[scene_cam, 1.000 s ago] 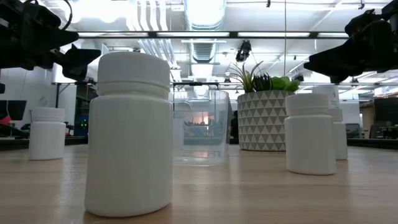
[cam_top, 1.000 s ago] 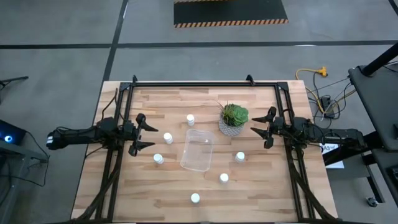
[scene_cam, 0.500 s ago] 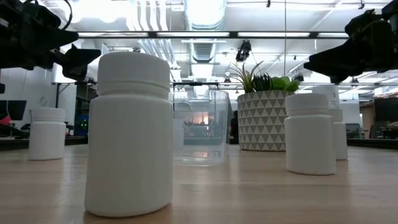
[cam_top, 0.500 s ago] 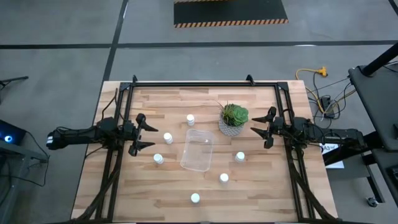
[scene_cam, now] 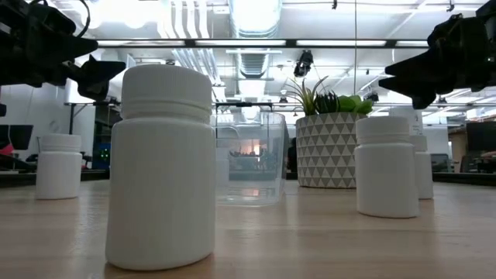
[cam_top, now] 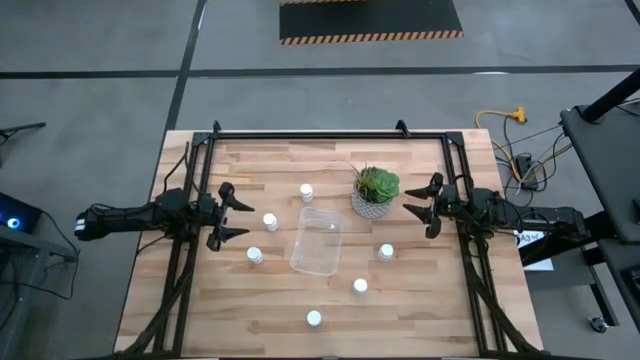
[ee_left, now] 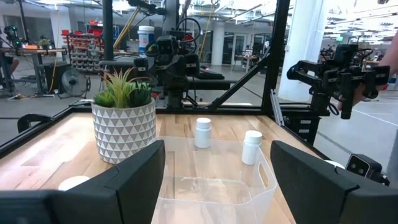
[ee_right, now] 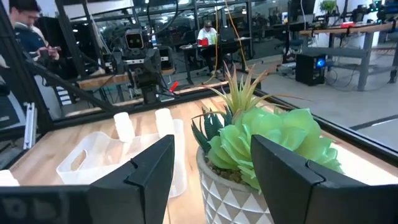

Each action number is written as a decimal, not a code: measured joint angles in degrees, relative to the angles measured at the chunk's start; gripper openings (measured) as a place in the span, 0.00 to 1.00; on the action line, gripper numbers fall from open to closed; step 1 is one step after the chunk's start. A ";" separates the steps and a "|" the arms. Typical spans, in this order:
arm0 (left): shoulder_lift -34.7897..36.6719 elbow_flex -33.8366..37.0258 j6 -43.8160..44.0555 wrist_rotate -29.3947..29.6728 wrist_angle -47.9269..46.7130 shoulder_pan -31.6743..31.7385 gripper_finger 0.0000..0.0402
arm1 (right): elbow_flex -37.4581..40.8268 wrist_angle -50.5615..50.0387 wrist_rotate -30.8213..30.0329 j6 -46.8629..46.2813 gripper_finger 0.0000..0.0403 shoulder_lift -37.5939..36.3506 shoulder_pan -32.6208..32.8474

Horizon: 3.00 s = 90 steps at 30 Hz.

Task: Pick and place pill bottles into a basket
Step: Put the white medicine bottle into the transparent bin

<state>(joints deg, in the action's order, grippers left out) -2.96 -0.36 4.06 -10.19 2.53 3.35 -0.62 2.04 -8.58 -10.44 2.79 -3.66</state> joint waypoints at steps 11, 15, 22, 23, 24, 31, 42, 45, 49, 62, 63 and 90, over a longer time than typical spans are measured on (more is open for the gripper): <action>0.03 0.00 -0.01 0.01 0.01 -0.01 0.68 | 0.00 7.68 -0.02 4.54 0.50 -0.02 0.00; 0.02 0.00 0.02 0.02 -0.01 0.01 0.68 | 0.00 17.68 -0.95 -1.88 0.50 0.07 0.00; 0.02 0.00 0.00 0.02 0.01 -0.01 0.68 | 0.00 42.11 -4.62 0.03 0.50 -0.01 0.00; 0.01 0.00 -0.01 0.02 0.02 -0.01 0.68 | 0.00 46.46 -4.99 -0.30 0.50 0.00 0.00; 0.00 0.00 -0.01 0.02 0.02 -0.01 0.68 | 0.00 50.63 -5.13 -0.54 0.50 -0.02 -0.01; 0.02 0.00 0.01 0.01 0.01 0.00 0.68 | -0.70 69.26 -5.11 -1.50 0.50 0.00 0.00; 0.00 0.00 0.00 0.02 0.01 0.00 0.68 | -21.19 65.63 -5.07 0.36 0.50 9.90 0.00; 0.02 0.00 -0.01 0.00 0.02 0.01 0.68 | -28.90 65.35 -5.05 0.66 0.50 15.19 0.00; 0.02 0.00 -0.01 0.02 -0.01 0.01 0.68 | -39.12 61.58 -4.95 1.83 0.50 23.37 0.00; 0.00 0.00 -0.01 0.02 0.02 0.00 0.68 | -76.14 -11.43 -3.52 -6.67 0.50 45.89 0.00; 0.00 0.00 0.00 0.00 0.02 0.00 0.68 | -79.18 -18.31 -2.44 -8.17 0.50 47.78 0.00; -0.03 0.00 0.00 0.01 0.01 -0.01 0.68 | -100.68 -92.01 21.09 10.24 0.50 77.30 1.40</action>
<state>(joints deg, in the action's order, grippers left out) -2.99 -0.36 4.06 -10.18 2.54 3.34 -101.31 -89.97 12.51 -0.19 80.09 -2.26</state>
